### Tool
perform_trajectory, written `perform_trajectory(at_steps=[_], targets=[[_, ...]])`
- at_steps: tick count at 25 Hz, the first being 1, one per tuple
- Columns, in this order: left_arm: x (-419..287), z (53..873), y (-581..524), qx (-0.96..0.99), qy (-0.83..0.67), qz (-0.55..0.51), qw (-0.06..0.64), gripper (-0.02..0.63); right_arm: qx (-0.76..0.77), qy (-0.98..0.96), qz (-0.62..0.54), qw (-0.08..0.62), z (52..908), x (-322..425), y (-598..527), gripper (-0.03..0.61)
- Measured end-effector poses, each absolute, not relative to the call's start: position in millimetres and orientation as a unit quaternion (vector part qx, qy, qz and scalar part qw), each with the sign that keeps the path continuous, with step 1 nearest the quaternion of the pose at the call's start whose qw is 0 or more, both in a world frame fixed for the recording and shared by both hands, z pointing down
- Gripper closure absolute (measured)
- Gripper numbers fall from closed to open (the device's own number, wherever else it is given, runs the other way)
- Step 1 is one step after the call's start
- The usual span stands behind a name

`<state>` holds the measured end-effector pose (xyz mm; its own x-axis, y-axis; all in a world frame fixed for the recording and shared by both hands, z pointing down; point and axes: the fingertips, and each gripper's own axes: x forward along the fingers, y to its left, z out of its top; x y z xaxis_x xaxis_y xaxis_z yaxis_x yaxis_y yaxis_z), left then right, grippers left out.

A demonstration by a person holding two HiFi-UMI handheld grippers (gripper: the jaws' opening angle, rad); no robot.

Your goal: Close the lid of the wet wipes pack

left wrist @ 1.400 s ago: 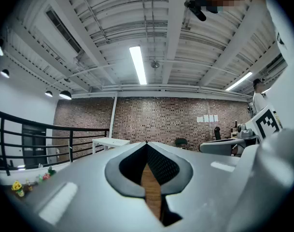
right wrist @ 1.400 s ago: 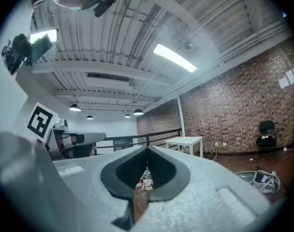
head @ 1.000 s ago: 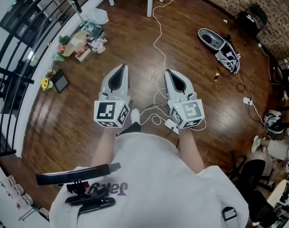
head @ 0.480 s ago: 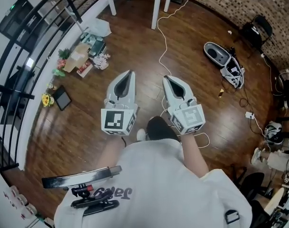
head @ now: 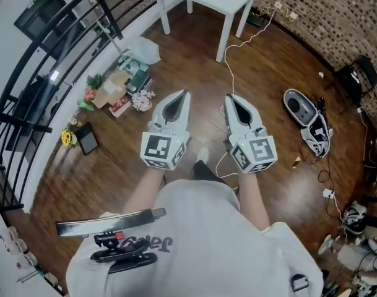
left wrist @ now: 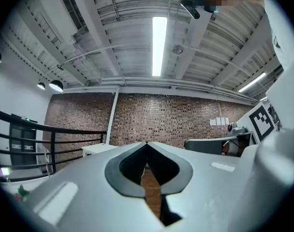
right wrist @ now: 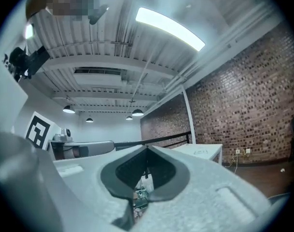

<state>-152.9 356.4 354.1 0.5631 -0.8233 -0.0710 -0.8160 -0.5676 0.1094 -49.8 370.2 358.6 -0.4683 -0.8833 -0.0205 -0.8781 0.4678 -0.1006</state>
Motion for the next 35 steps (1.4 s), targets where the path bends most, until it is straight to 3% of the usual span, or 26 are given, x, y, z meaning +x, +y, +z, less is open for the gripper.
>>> perform_trajectory(at_steps=[12,17,27,30,35], targets=[[-128,356,168,0.869,-0.490,-0.047,0.038,0.597,-0.475,0.879,-0.038,0.030,352,-36,167,0.589],[-122,369,94,0.870,-0.485,-0.052,0.078,0.597,-0.476,0.878,-0.046,0.023,366,-31,102,0.589],[-129,373,-125,0.875,-0.473,-0.072,0.076,0.597,-0.488,0.872,-0.031,-0.013,376,-41,-114,0.589],[-130,370,-180,0.880,-0.470,-0.054,0.048,0.597,-0.486,0.874,-0.020,-0.013,363,-47,-163,0.589],[-110,359,-255,0.888,-0.457,-0.052,0.028,0.597,-0.522,0.853,-0.017,-0.013,361,-9,-226,0.589]])
